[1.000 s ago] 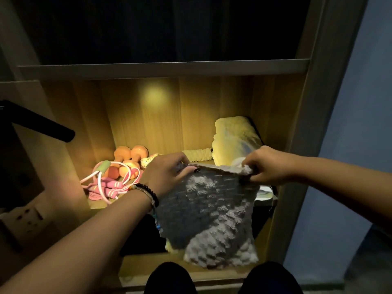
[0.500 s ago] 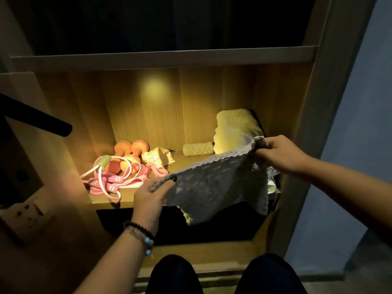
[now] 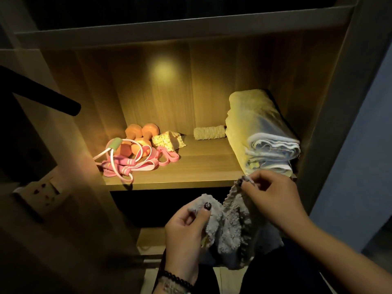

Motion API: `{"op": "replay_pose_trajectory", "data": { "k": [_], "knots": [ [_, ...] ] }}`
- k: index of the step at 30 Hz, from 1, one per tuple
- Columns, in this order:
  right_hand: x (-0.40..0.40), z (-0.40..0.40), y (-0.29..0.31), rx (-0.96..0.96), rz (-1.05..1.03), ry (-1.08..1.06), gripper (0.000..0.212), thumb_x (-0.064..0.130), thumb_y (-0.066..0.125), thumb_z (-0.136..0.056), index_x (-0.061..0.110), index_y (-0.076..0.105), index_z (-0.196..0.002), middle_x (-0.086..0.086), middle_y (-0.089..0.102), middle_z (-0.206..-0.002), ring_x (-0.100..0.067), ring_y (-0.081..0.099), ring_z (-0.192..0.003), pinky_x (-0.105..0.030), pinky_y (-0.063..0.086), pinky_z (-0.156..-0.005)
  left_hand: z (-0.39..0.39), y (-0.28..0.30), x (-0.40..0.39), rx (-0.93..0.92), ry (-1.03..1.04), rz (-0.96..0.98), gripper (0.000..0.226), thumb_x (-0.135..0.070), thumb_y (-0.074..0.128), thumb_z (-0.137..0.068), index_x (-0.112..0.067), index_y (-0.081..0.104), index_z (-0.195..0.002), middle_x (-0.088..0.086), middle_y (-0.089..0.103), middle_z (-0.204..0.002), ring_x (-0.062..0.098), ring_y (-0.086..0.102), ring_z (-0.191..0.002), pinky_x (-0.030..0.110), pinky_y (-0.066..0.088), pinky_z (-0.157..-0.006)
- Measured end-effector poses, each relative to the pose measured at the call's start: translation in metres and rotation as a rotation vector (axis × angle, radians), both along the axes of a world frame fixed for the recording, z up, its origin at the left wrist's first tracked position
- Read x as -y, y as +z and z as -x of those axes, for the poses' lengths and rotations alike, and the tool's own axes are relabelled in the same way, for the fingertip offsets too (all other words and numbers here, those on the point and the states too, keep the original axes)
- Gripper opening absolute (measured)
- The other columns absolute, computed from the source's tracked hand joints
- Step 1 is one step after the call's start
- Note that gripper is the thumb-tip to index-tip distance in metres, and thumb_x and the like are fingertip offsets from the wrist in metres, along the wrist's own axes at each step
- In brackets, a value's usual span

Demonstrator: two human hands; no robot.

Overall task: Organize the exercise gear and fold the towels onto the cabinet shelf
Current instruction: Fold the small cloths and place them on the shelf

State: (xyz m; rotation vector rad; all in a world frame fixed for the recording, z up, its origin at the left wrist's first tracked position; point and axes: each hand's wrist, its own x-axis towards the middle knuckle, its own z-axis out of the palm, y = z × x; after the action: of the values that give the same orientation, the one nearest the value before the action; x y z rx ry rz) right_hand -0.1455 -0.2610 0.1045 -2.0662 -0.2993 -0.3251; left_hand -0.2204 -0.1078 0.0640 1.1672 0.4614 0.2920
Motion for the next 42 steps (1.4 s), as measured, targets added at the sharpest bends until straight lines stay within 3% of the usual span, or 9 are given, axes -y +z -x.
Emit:
{"op": "replay_pose_trajectory", "data": {
  "k": [7, 11, 14, 20, 24, 28, 35, 39, 42],
  "knots": [
    [-0.017, 0.033, 0.021, -0.359, -0.429, 0.391, 0.021, -0.003, 0.056, -0.091, 0.009, 0.073, -0.092, -0.015, 0.071, -0.083, -0.023, 0.070, -0.068, -0.027, 0.058, -0.059, 0.000, 0.027, -0.005, 0.172, -0.119, -0.129, 0.021, 0.003, 0.057, -0.090, -0.011, 0.072, -0.094, 0.012, 0.075, -0.086, 0.020, 0.073, -0.074, 0.021, 0.054, -0.057],
    [-0.017, 0.032, 0.022, -0.175, -0.161, 0.386, 0.029, -0.004, 0.056, -0.091, 0.018, 0.074, -0.092, -0.006, 0.064, -0.095, -0.022, 0.070, -0.071, -0.033, 0.060, -0.067, 0.002, 0.036, -0.008, 0.229, -0.243, -0.103, 0.025, 0.001, 0.052, -0.092, -0.010, 0.073, -0.100, 0.015, 0.074, -0.091, 0.023, 0.073, -0.075, 0.022, 0.055, -0.059],
    [-0.012, 0.029, 0.020, 0.014, 0.035, 0.311, 0.028, 0.007, 0.071, -0.082, 0.034, 0.074, -0.087, 0.005, 0.056, -0.091, -0.006, 0.058, -0.080, -0.016, 0.046, -0.070, 0.001, 0.040, -0.013, 0.240, -0.297, -0.136, 0.023, -0.003, 0.054, -0.091, -0.010, 0.074, -0.099, 0.016, 0.074, -0.097, 0.026, 0.072, -0.086, 0.025, 0.056, -0.065],
    [-0.016, 0.024, 0.021, -0.036, -0.046, 0.327, 0.040, 0.020, 0.077, -0.074, 0.034, 0.062, -0.108, 0.017, 0.060, -0.109, 0.003, 0.055, -0.106, -0.022, 0.044, -0.092, 0.001, 0.050, -0.024, 0.257, -0.317, -0.223, 0.023, -0.004, 0.056, -0.091, -0.017, 0.070, -0.104, 0.010, 0.075, -0.095, 0.021, 0.072, -0.084, 0.027, 0.058, -0.067],
    [-0.018, 0.026, 0.020, -0.035, -0.129, 0.352, 0.018, 0.011, 0.078, -0.072, 0.023, 0.068, -0.079, 0.011, 0.068, -0.083, -0.003, 0.063, -0.083, -0.025, 0.049, -0.076, 0.004, 0.051, -0.029, 0.332, -0.200, -0.257, 0.023, 0.003, 0.057, -0.089, -0.015, 0.051, -0.102, 0.016, 0.074, -0.082, 0.023, 0.068, -0.068, 0.028, 0.057, -0.059],
    [-0.019, 0.030, 0.015, 0.034, -0.067, 0.402, 0.018, 0.010, 0.078, -0.071, 0.021, 0.065, -0.077, 0.011, 0.063, -0.080, -0.008, 0.060, -0.077, -0.021, 0.047, -0.068, 0.008, 0.046, -0.031, 0.352, -0.163, -0.422, 0.026, 0.008, 0.058, -0.087, -0.017, 0.060, -0.081, 0.003, 0.067, -0.067, 0.016, 0.062, -0.063, 0.027, 0.053, -0.058],
    [-0.020, 0.027, 0.015, 0.072, 0.075, 0.392, 0.024, 0.015, 0.082, -0.066, 0.025, 0.062, -0.072, 0.008, 0.061, -0.077, -0.006, 0.055, -0.073, -0.015, 0.041, -0.062, 0.011, 0.050, -0.031, 0.301, -0.296, -0.374, 0.027, 0.005, 0.054, -0.090, -0.018, 0.061, -0.102, 0.015, 0.073, -0.086, 0.031, 0.069, -0.079, 0.036, 0.058, -0.068],
    [-0.017, 0.025, 0.017, 0.056, 0.067, 0.333, 0.022, 0.016, 0.082, -0.066, 0.023, 0.062, -0.071, 0.008, 0.061, -0.076, -0.004, 0.053, -0.069, -0.014, 0.040, -0.059, 0.014, 0.056, -0.033, 0.295, -0.378, -0.355, 0.039, -0.020, 0.067, -0.076, -0.018, 0.056, -0.113, 0.015, 0.074, -0.091, 0.030, 0.071, -0.087, 0.031, 0.059, -0.074],
    [-0.019, 0.026, 0.015, 0.039, 0.036, 0.316, 0.022, 0.016, 0.083, -0.067, 0.021, 0.062, -0.072, 0.009, 0.061, -0.073, -0.003, 0.054, -0.065, -0.016, 0.042, -0.057, 0.011, 0.057, -0.027, 0.283, -0.352, -0.446, 0.042, -0.007, 0.072, -0.078, -0.019, 0.055, -0.114, 0.013, 0.074, -0.090, 0.029, 0.071, -0.088, 0.037, 0.059, -0.077]
  ]
}}
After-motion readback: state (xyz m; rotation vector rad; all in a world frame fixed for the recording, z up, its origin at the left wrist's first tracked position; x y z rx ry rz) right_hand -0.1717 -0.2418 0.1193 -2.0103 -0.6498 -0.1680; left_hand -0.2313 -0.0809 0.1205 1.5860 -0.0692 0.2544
